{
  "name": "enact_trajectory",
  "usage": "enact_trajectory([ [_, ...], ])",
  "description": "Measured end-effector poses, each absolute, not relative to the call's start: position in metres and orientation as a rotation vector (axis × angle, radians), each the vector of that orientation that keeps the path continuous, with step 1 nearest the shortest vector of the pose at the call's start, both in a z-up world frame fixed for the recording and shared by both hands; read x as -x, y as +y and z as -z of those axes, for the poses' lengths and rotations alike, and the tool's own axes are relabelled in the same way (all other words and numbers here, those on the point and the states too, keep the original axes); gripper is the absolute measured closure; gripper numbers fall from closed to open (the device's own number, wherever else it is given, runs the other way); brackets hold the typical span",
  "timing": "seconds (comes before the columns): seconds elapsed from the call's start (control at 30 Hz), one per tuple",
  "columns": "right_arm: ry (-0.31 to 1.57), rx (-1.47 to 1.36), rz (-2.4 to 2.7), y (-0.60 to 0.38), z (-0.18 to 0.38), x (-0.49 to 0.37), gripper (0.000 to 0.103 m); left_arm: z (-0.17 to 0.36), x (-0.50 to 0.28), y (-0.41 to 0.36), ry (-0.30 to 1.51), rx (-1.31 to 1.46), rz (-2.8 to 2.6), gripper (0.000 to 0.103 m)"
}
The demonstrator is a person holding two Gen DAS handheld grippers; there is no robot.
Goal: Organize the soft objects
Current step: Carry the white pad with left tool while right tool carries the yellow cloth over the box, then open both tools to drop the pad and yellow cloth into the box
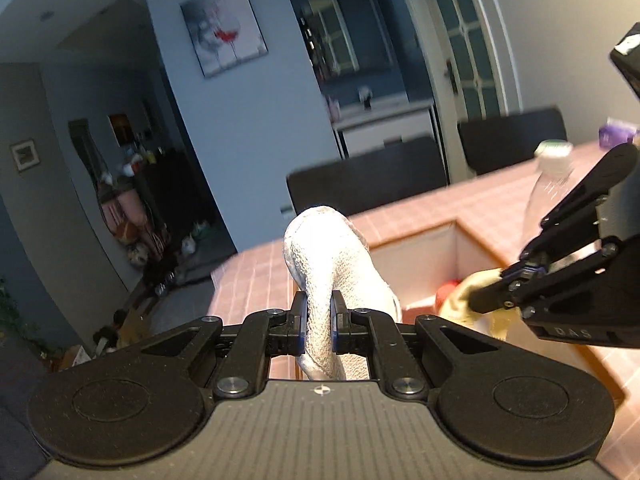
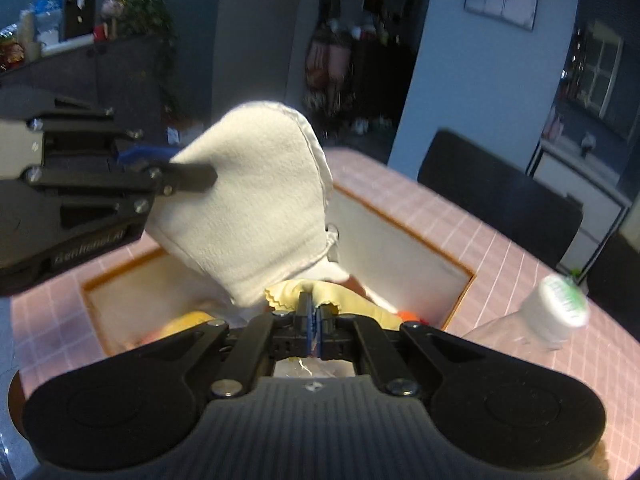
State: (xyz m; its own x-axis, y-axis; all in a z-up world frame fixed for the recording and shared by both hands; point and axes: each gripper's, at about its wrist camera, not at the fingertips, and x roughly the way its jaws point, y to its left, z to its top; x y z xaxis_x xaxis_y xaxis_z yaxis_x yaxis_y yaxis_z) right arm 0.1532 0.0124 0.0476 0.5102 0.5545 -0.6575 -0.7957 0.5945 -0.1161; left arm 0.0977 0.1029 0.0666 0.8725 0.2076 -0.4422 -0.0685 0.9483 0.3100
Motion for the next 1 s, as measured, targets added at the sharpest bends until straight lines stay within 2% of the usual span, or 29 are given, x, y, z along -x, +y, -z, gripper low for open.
enact_trajectory([
  [0.33,0.687,0.558,-0.800,0.037,-0.005,-0.183,0.102,-0.012,-0.123,0.107,0.659,-0.445,-0.128,0.091],
  [0.6,0.702,0.606,-0.826,0.042,0.005,-0.179,0.101,0.007,-0.131,0.111,0.788,-0.483,-0.077,0.091],
  [0.67,0.702,0.620,-0.826,0.045,0.006,-0.181,0.099,0.008,-0.130,0.112,0.802,-0.493,-0.049,0.087],
  [0.7,0.702,0.623,-0.824,0.045,0.005,-0.180,0.096,0.010,-0.128,0.111,0.812,-0.510,-0.048,0.084],
  [0.77,0.702,0.624,-0.830,0.044,0.004,-0.178,0.092,0.012,-0.129,0.110,0.819,-0.536,-0.063,0.070],
  [0.9,0.676,0.633,-0.841,0.039,0.000,-0.167,0.068,0.010,-0.124,0.111,0.801,-0.555,-0.069,0.062],
  [1.0,0.656,0.633,-0.840,0.039,-0.004,-0.162,0.060,-0.001,-0.122,0.110,0.780,-0.539,-0.074,0.052],
])
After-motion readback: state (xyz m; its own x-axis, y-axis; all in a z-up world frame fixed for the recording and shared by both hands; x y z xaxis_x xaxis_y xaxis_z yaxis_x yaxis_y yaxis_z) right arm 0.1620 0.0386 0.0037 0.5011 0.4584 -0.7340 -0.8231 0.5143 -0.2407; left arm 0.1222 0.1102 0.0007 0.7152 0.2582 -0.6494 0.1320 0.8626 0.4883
